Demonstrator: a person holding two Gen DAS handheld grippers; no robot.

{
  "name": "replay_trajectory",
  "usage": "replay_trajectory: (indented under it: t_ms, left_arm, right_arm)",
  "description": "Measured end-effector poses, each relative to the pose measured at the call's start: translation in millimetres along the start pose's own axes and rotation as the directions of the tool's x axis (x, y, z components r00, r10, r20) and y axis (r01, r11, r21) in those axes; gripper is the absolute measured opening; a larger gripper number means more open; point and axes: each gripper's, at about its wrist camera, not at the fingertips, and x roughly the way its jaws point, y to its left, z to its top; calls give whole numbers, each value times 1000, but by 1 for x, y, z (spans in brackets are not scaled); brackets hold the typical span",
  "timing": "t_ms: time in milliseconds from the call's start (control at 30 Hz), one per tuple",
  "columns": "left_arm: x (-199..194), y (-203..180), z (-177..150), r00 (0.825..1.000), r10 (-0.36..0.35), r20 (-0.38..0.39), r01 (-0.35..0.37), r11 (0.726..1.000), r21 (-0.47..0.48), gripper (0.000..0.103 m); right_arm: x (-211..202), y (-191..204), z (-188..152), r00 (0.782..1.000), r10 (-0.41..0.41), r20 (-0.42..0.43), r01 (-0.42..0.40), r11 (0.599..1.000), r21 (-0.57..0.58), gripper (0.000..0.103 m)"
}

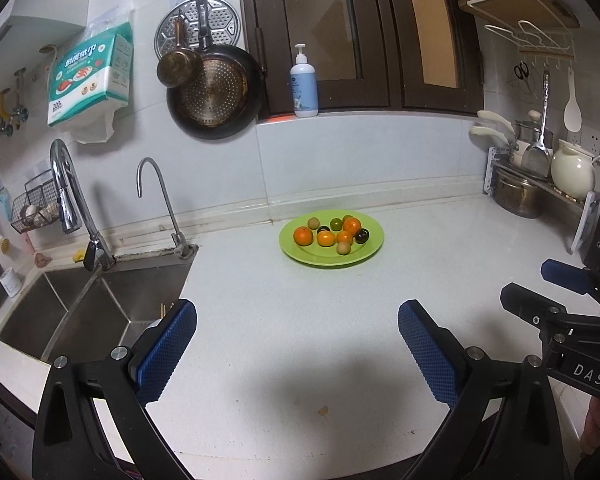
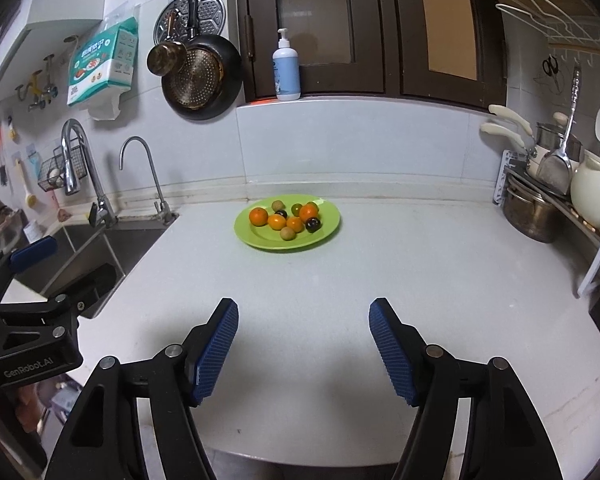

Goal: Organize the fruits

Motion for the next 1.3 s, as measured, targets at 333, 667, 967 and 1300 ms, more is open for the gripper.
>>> replay_trajectory:
  t_ms: [333, 667, 967, 1300]
  left_arm:
    - [-8, -3, -2, 1000, 13, 2, -13, 1000, -12, 103]
    - [-12, -5, -4, 1000, 13, 4, -13, 1000, -18, 103]
    - [-17, -4, -4, 999, 32, 11, -32, 999, -20, 103]
    - [-16, -4, -4, 999, 40, 9, -40, 999, -22, 103]
  right_arm:
    - [-9, -3, -2, 1000, -3, 11, 3, 1000, -1, 69]
    - [-12, -4, -3, 1000, -3, 12, 3, 1000, -1, 69]
    - [-14, -4, -6, 1000, 4, 17, -4, 1000, -5, 69]
    - [-15, -5, -6, 1000, 11, 15, -11, 1000, -10, 69]
